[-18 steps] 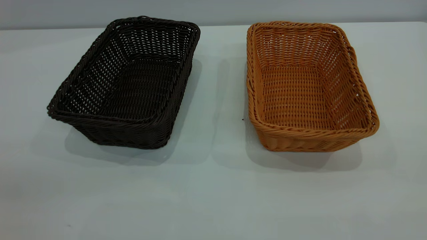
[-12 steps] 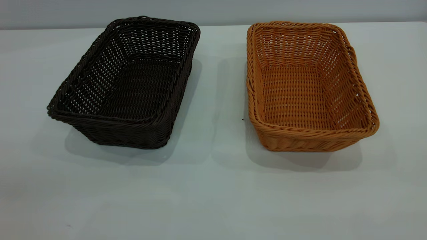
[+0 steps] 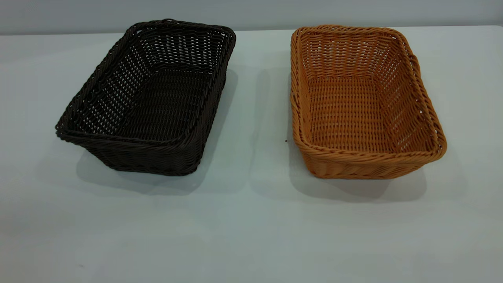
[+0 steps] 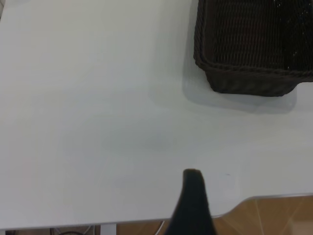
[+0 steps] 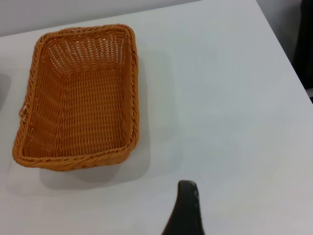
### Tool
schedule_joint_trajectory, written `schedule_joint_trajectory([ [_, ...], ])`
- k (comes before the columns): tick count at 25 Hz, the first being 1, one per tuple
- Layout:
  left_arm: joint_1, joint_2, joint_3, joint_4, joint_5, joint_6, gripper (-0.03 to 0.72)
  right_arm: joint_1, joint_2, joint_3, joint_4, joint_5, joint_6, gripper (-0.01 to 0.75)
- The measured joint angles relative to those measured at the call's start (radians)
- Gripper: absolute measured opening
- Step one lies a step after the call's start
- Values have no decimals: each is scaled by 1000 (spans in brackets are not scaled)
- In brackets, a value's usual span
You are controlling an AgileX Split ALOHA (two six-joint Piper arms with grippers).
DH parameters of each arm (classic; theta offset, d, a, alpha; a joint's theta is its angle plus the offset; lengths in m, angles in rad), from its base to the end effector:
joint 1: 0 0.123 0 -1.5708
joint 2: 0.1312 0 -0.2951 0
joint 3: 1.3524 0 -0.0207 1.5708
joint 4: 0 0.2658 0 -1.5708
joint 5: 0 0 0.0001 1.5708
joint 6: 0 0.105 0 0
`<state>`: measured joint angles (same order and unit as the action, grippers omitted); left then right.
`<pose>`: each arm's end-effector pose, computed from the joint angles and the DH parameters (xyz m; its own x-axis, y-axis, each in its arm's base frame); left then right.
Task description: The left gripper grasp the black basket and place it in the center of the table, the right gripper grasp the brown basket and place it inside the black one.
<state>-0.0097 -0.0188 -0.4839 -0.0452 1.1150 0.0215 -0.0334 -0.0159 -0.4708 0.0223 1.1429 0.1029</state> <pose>0.0068 -0.0043 0.2685 -0.5009 0.0064 -0.8655 0.0456 0.9988 -0.0190 0.0073 0.0019 0.2620 -0.5332 0.1298 -0.8360 0.0765 0.9915 0.1051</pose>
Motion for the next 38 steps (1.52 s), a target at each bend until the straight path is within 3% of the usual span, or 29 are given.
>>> schedule_joint_trajectory([
  [17,0,0,0,0,0,0,548,0,0,0,3,0,1,563],
  [22,0,29,-21,-28,-5,-34,548,0,0,-12,90,-14,21,563],
  [30,0,475,-153,-44,-282,-28,548,0,149,-141,103,-75,-7,563],
  [34,0,754,-200,-45,-466,-8,548,0,234,-143,95,-122,-7,563],
  [38,0,998,-281,-45,-573,23,548,0,294,-143,86,-131,-8,563],
])
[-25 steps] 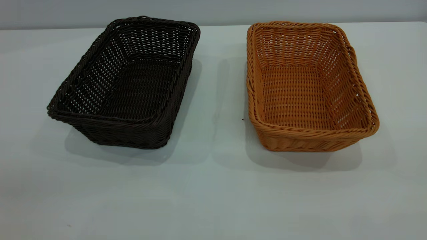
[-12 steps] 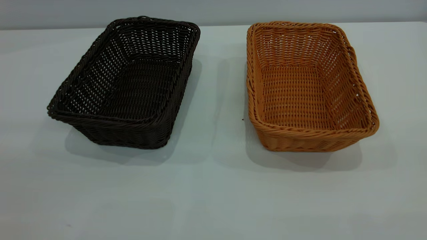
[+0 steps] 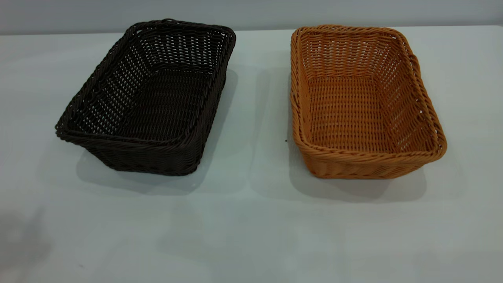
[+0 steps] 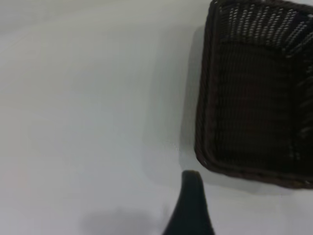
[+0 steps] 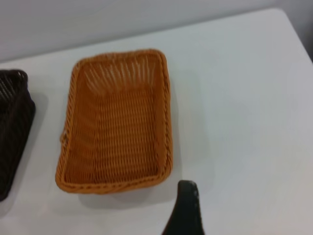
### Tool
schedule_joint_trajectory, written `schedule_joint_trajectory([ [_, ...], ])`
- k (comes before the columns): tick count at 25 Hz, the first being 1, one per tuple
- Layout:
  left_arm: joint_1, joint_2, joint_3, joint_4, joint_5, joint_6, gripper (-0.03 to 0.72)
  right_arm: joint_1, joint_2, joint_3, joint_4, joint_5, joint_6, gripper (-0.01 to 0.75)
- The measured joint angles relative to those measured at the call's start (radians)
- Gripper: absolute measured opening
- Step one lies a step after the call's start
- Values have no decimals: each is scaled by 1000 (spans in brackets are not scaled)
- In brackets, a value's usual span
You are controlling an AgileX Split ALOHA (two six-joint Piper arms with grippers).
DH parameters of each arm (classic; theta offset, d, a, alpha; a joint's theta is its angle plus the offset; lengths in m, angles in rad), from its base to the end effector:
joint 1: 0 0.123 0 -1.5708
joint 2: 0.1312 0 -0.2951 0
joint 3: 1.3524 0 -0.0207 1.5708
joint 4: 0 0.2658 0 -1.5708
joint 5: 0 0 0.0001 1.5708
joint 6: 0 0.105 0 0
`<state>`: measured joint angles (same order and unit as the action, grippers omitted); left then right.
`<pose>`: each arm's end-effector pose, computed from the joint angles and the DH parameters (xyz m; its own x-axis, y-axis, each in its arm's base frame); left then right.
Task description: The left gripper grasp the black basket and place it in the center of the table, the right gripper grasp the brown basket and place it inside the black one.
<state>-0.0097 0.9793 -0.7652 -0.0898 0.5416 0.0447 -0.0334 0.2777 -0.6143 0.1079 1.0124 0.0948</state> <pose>0.2175 -0.0070 0.3093 -0.6195 -0.0263 -0.7845 0.0260 0.9982 -0.0540 0.0504 0.0079 0.3106 -0.5528 0.1695 -0.8159 0.0415 0.9835 0.1762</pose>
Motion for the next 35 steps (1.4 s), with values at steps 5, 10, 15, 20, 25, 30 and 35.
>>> schedule_joint_trajectory([
  [5,0,323,-149,-5,-70,15,548,0,87,0,14,-23,2,563],
  [10,-3,658,-324,-4,-85,17,548,0,220,0,47,-65,3,563],
  [15,-36,913,-487,-2,-109,68,548,0,364,0,89,-119,2,563],
  [20,-74,1107,-609,-2,-138,88,548,0,518,0,176,-161,-14,563],
  [25,-105,1234,-680,-3,-194,109,548,0,653,0,305,-192,-70,563],
  [30,-124,1348,-760,-4,-213,113,526,0,795,0,471,-206,-166,563],
  [35,-134,1417,-799,-4,-228,120,387,0,967,0,652,-219,-277,563],
])
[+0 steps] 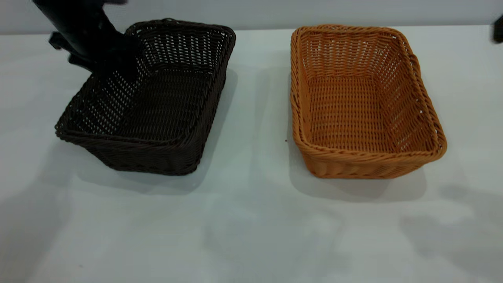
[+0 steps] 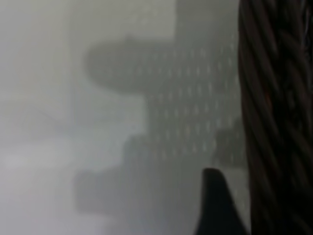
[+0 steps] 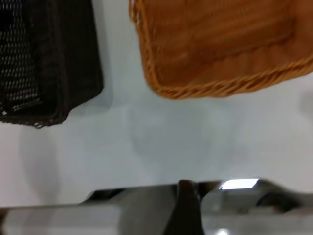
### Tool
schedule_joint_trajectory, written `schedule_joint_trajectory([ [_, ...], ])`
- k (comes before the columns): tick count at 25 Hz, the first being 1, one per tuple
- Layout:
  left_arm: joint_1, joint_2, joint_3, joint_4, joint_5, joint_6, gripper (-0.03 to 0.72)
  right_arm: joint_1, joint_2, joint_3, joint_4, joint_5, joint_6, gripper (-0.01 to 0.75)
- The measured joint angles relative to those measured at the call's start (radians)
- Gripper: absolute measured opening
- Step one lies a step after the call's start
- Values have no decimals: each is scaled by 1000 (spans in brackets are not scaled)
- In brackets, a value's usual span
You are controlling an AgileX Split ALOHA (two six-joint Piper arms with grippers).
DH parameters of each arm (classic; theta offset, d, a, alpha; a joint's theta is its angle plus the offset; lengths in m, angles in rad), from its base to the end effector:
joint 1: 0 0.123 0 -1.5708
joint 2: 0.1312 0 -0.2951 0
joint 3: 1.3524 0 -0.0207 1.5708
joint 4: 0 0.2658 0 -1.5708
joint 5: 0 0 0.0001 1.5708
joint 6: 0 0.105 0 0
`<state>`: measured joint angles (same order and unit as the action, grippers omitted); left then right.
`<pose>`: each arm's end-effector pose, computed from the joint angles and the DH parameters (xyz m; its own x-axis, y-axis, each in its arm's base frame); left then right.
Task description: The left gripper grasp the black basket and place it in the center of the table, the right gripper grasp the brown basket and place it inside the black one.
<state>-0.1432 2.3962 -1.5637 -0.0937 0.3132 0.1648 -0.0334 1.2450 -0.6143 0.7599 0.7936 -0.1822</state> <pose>0.4964 -0.0746 0.0365 -0.8478 0.1985 -0.4918 0.2214 0.9751 0.0121 0.2176 0.0444 0.2083 -0.9112 0.3744 -0.1722 0.2188 0.7936 0.5678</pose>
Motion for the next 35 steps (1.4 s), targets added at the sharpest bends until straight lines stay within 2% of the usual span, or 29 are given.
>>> schedule_joint_trajectory([
  [4,0,15,-1,-1,-34,14,193,12,169,-6,126,-22,-57,563],
  [6,0,15,-10,-13,-47,22,105,48,250,-10,179,-51,-76,563],
  [7,0,15,-23,-16,-46,32,88,73,294,-10,204,-68,-81,563],
  [10,-2,16,-81,-18,-15,59,85,146,415,-11,284,-130,-100,563],
  [13,-2,17,-158,-13,26,69,84,185,532,-14,384,-197,-126,563],
  [18,2,15,-240,0,50,77,84,192,710,-31,611,-260,-210,563],
  [25,3,-4,-250,4,54,84,82,192,882,-117,919,-301,-342,555],
  [28,3,-4,-249,4,54,84,83,192,926,-130,979,-306,-368,460],
  [31,3,-4,-249,4,55,85,83,191,941,-132,1018,-323,-404,218],
  [33,3,-4,-249,4,61,101,83,177,934,-140,1042,-332,-449,88],
  [35,3,-4,-251,4,82,136,83,141,921,-139,1023,-325,-519,66],
])
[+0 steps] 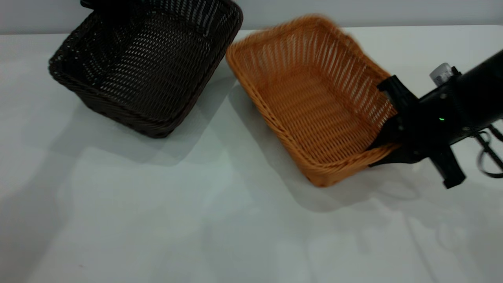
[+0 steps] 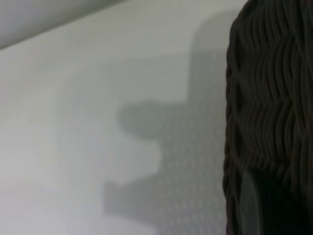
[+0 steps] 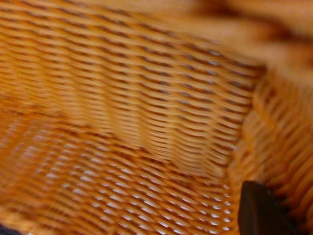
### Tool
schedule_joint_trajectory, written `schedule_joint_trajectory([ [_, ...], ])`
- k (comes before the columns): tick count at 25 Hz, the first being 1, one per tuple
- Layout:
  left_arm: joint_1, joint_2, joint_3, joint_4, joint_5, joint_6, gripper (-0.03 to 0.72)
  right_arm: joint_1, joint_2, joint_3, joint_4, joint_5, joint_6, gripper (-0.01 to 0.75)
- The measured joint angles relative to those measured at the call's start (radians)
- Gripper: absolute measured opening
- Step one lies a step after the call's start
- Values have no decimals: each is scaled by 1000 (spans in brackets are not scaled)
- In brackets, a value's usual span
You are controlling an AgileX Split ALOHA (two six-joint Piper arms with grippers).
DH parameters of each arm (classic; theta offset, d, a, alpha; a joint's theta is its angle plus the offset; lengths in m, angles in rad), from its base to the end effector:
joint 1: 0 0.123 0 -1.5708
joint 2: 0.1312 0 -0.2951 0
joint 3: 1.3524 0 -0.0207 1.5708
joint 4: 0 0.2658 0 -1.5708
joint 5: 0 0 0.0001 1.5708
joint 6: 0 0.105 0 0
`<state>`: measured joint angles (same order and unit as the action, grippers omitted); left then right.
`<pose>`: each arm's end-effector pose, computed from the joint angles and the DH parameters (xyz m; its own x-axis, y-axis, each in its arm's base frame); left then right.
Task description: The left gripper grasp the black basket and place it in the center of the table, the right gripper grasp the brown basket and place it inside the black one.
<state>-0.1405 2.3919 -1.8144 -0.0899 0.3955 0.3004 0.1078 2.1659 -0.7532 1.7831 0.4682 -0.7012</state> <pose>0.5452 -0.0808 0.1060 -0.7130 0.3186 -0.6246 0.3231 0.9399 0.1106 0.3062 0.0798 0.0024 -0.6392 0.7380 0.2162 0.7238 0.4825 0.4933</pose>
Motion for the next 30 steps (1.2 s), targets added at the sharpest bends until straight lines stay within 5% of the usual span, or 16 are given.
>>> schedule_joint_trajectory([
  [6,-11,0,-1,0,115,175,83,-289,-118,-55,-67,100,-117,65],
  [12,-112,-2,-3,-92,171,561,83,-503,-187,-240,-404,388,-43,65],
  [20,-317,4,-3,-314,238,1044,83,-546,-187,-398,-702,505,94,65],
  [27,-393,32,-3,-315,289,1082,91,-546,-187,-416,-680,522,96,65],
  [30,-395,36,-3,-319,290,1047,148,-546,-187,-416,-680,526,96,65],
])
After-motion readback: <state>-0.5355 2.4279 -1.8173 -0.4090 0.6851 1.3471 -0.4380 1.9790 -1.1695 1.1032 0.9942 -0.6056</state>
